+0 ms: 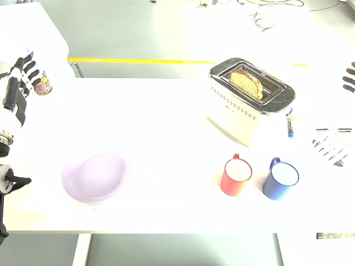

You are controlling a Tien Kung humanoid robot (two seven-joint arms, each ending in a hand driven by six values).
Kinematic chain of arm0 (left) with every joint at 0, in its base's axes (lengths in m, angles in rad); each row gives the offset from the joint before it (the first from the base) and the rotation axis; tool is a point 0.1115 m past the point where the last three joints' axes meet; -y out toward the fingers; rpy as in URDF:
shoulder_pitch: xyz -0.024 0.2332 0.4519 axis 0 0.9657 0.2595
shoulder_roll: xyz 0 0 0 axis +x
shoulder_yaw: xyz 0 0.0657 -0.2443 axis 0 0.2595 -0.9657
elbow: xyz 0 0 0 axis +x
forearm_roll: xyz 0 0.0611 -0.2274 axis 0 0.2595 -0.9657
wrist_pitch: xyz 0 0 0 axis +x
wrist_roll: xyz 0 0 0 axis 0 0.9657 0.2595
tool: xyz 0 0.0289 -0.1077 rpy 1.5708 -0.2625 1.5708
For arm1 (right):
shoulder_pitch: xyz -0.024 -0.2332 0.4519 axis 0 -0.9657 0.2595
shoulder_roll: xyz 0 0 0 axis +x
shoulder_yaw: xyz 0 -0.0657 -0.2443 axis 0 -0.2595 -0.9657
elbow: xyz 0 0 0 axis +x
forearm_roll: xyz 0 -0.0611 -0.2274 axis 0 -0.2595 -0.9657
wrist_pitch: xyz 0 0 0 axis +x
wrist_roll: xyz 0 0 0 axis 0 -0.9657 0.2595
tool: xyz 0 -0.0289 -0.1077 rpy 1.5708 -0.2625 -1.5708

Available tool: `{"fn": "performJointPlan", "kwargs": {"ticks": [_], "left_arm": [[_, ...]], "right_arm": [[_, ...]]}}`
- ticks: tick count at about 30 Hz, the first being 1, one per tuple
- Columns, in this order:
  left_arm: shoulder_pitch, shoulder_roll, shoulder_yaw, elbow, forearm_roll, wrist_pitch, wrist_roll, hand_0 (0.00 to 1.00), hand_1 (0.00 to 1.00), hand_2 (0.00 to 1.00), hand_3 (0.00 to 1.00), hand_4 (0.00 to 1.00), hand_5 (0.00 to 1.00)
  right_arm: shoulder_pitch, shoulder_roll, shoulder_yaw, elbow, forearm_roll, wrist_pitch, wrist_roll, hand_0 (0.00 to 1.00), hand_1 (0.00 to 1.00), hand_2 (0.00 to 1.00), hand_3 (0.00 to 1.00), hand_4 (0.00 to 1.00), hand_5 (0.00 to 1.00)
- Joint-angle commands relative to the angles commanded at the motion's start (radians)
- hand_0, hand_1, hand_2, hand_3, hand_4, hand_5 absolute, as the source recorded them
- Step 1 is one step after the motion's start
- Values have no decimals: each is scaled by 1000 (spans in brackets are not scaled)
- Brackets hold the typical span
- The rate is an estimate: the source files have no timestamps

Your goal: Push plate across desktop,pick up the break from the machine,place the break in the plate

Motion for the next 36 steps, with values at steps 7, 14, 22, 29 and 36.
{"fn": "performJointPlan", "kwargs": {"ticks": [7, 14, 22, 29, 36], "left_arm": [[24, 4, 0, -6, 3, 0, 0, 865, 922, 953, 917, 633, 998], [21, 4, -10, -4, 6, 1, 0, 865, 921, 951, 916, 634, 998], [23, 4, -5, -3, 11, -2, 2, 865, 920, 951, 916, 635, 998], [20, 3, -13, 0, 12, -1, 2, 865, 920, 951, 916, 640, 998], [19, 2, -21, -2, 11, 0, 2, 865, 920, 951, 916, 640, 998]], "right_arm": [[-16, -4, -2, -1, -6, 0, 0, 823, 783, 816, 818, 488, 631], [-11, -1, -5, -1, -12, 4, -2, 824, 783, 818, 820, 498, 603], [2, -6, -5, 6, -22, 3, -2, 828, 785, 817, 823, 523, 544], [10, -3, -8, 5, -33, 3, -5, 829, 786, 820, 825, 533, 500], [24, -6, -18, 9, -48, 2, -8, 827, 787, 825, 832, 545, 468]]}}
